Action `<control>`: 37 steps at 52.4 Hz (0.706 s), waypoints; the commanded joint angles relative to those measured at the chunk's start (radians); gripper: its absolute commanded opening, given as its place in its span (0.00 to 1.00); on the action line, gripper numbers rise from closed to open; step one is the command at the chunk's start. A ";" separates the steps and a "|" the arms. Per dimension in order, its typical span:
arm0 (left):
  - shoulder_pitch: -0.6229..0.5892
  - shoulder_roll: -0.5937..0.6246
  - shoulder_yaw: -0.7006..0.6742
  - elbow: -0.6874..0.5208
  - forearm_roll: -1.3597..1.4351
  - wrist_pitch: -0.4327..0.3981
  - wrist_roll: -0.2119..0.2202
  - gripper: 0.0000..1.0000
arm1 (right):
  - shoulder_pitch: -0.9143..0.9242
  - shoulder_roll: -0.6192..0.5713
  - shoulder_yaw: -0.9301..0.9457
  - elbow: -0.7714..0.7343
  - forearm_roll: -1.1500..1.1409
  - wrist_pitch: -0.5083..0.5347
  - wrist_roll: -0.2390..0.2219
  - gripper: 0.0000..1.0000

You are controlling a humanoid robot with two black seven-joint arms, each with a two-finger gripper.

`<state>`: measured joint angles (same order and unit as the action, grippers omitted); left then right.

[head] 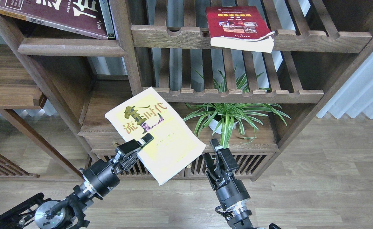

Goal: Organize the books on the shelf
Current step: 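Lift the yellow-green book with the left gripper toward the top shelf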

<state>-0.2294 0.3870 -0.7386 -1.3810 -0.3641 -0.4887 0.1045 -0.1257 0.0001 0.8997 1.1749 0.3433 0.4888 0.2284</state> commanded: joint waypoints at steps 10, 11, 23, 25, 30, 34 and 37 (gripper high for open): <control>-0.084 0.003 -0.053 -0.003 0.001 0.000 -0.008 0.08 | 0.001 0.000 0.002 -0.014 -0.001 0.000 -0.001 0.85; -0.093 0.003 -0.058 -0.003 0.001 0.000 -0.009 0.08 | 0.001 0.000 0.002 -0.014 -0.001 0.000 -0.001 0.85; -0.197 0.003 -0.077 -0.003 0.001 0.000 -0.014 0.07 | 0.003 0.000 0.018 -0.015 -0.001 0.000 -0.001 0.85; -0.202 0.003 -0.081 -0.003 0.001 0.000 -0.014 0.07 | 0.003 0.000 0.021 -0.015 -0.001 0.000 -0.001 0.85; -0.206 0.007 -0.097 -0.003 0.001 0.000 -0.012 0.07 | 0.005 0.000 0.022 -0.014 -0.001 0.000 -0.001 0.85; -0.206 0.016 -0.127 -0.003 0.001 0.000 -0.012 0.07 | 0.005 0.000 0.024 -0.015 -0.001 0.000 -0.001 0.85; -0.208 0.029 -0.150 -0.003 0.001 0.000 -0.014 0.07 | 0.005 0.000 0.024 -0.014 -0.001 0.000 -0.001 0.85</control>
<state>-0.4347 0.3967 -0.8483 -1.3840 -0.3636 -0.4888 0.0910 -0.1214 0.0000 0.9221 1.1596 0.3420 0.4887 0.2270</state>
